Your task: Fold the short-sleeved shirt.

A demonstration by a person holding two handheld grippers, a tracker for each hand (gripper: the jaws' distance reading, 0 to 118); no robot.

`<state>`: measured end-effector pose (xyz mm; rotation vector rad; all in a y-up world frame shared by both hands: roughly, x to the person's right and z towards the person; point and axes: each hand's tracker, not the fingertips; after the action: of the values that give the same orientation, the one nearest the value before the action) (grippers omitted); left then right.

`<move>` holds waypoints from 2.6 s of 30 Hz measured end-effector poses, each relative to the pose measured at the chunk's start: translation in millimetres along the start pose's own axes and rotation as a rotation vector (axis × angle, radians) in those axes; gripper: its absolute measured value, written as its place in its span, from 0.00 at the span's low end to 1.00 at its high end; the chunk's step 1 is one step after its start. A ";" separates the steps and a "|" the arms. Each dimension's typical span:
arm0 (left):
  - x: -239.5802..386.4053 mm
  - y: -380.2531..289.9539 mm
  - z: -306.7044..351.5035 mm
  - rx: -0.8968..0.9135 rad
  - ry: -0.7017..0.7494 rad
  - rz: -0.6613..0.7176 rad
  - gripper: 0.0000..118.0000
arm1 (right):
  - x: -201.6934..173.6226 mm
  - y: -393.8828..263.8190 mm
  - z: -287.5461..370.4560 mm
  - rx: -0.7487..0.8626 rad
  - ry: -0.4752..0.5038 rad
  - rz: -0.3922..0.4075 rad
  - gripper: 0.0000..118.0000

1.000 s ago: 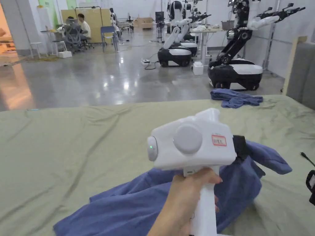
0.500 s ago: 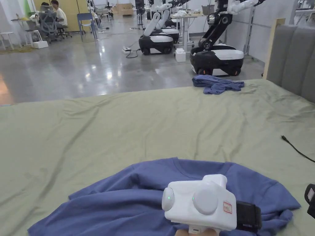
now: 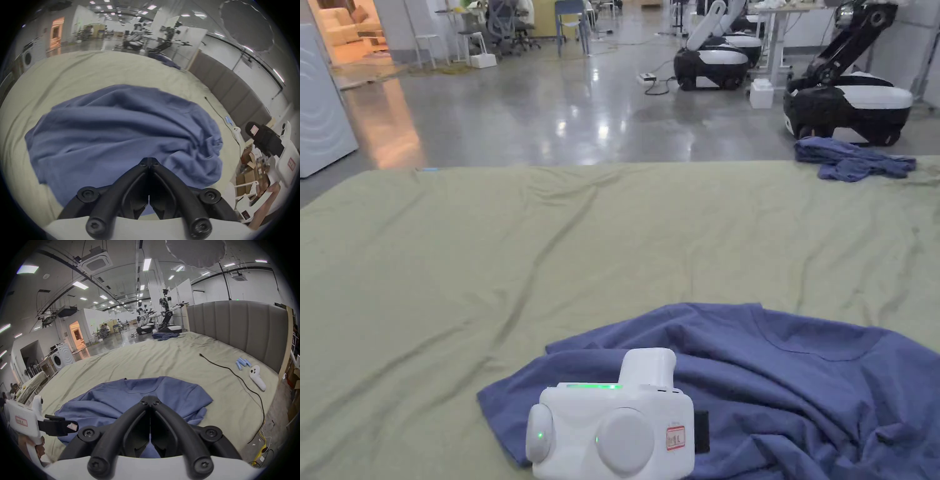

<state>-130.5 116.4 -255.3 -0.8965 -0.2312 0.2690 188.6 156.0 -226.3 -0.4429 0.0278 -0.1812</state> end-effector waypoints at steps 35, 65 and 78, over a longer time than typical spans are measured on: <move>-175.9 50.6 17.8 0.076 0.474 0.077 0.04 | -112.9 18.6 -104.1 -0.245 0.322 0.206 0.02; -177.3 23.5 86.9 0.227 0.183 0.230 0.03 | -244.6 38.9 -315.5 -0.661 0.405 0.689 0.06; -156.4 68.3 123.2 0.296 0.177 0.211 0.02 | -132.8 184.8 -200.7 -0.368 0.394 0.332 0.05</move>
<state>-324.9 196.8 -248.5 -0.6457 0.0683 0.4055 75.8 259.0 -488.5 -0.7557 0.5252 0.0685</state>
